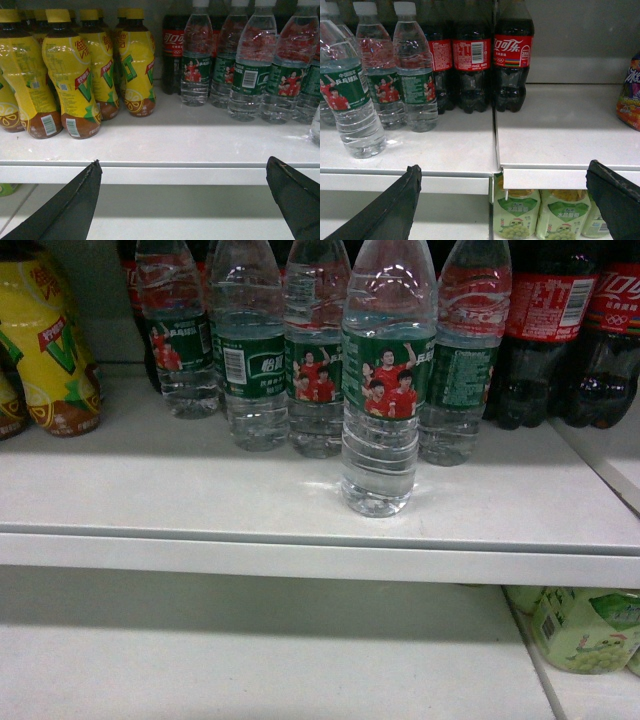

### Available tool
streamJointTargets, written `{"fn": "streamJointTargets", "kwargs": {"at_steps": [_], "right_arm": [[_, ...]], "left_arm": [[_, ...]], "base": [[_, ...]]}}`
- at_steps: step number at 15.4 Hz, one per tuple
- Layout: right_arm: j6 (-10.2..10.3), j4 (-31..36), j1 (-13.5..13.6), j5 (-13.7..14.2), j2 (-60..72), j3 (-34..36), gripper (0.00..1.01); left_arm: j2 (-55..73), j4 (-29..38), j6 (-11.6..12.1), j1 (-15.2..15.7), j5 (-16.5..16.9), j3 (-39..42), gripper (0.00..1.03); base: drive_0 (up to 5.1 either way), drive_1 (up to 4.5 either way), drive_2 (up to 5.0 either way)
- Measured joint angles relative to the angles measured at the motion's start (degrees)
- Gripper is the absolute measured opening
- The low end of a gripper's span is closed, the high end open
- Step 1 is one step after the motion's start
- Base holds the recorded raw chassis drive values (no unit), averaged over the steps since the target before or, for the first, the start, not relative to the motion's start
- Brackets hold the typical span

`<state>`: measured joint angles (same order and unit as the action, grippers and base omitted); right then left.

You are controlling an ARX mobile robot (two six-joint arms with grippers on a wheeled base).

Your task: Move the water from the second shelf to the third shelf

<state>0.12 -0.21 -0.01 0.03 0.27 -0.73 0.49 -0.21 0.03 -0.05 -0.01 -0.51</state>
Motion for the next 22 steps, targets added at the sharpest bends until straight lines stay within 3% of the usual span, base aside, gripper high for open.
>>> {"fn": "streamJointTargets", "kwargs": {"at_steps": [15, 16, 17, 20, 22], "right_arm": [[0.0, 0.0, 0.0, 0.0, 0.0, 0.0, 0.98], [0.94, -2.71, 0.28, 1.53, 0.7, -0.63, 0.98], [2.73, -3.37, -0.15, 3.02, 5.31, -2.08, 0.98], [3.72, 7.85, -7.41, -1.4, 21.2, -10.58, 0.98], [3.39, 13.97, -7.91, -3.1, 29.05, -16.37, 0.98]], "left_arm": [[0.0, 0.0, 0.0, 0.0, 0.0, 0.0, 0.98], [0.0, 0.0, 0.0, 0.0, 0.0, 0.0, 0.98], [0.0, 0.02, 0.0, 0.0, -0.02, 0.0, 0.98], [0.0, 0.0, 0.0, 0.0, -0.02, 0.0, 0.98], [0.0, 0.0, 0.0, 0.0, 0.0, 0.0, 0.98]], "base": [[0.0, 0.0, 0.0], [0.0, 0.0, 0.0], [0.0, 0.0, 0.0], [0.0, 0.0, 0.0], [0.0, 0.0, 0.0]]}}
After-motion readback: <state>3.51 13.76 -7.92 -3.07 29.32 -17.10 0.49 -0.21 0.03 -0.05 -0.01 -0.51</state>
